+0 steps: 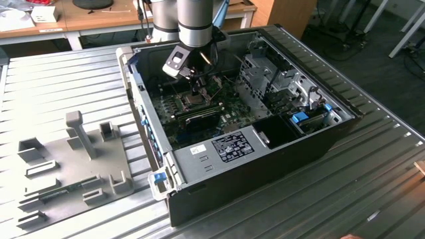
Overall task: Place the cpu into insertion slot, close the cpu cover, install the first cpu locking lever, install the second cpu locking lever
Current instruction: 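Place the cpu into insertion slot, then close the cpu cover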
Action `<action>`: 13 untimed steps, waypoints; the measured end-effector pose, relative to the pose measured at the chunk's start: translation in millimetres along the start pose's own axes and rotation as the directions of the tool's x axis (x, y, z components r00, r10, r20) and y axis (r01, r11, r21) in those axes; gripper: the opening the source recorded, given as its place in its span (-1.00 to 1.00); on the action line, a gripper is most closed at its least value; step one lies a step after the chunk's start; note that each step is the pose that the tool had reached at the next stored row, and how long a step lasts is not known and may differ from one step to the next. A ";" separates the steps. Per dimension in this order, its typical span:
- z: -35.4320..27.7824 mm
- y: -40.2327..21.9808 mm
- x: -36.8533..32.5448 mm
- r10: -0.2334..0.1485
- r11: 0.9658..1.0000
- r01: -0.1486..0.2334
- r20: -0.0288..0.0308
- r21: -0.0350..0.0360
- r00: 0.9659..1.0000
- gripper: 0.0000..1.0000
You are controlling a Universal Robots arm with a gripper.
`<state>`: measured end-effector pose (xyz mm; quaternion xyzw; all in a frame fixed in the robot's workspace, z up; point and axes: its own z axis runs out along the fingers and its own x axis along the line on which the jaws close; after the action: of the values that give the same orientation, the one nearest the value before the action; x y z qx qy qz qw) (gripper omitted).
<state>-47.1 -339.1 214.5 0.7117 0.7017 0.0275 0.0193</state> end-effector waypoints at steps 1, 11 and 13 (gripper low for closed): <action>0.3 0.0 0.0 0.000 1.000 0.000 0.000 0.000 1.000 -0.80; 1.7 -0.1 0.0 0.000 1.000 0.000 0.000 0.000 1.000 -0.80; 1.6 -0.1 0.0 0.000 1.000 0.000 0.000 0.000 1.000 -0.80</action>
<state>-47.1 -339.1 212.8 0.7117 0.7017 0.0277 0.0192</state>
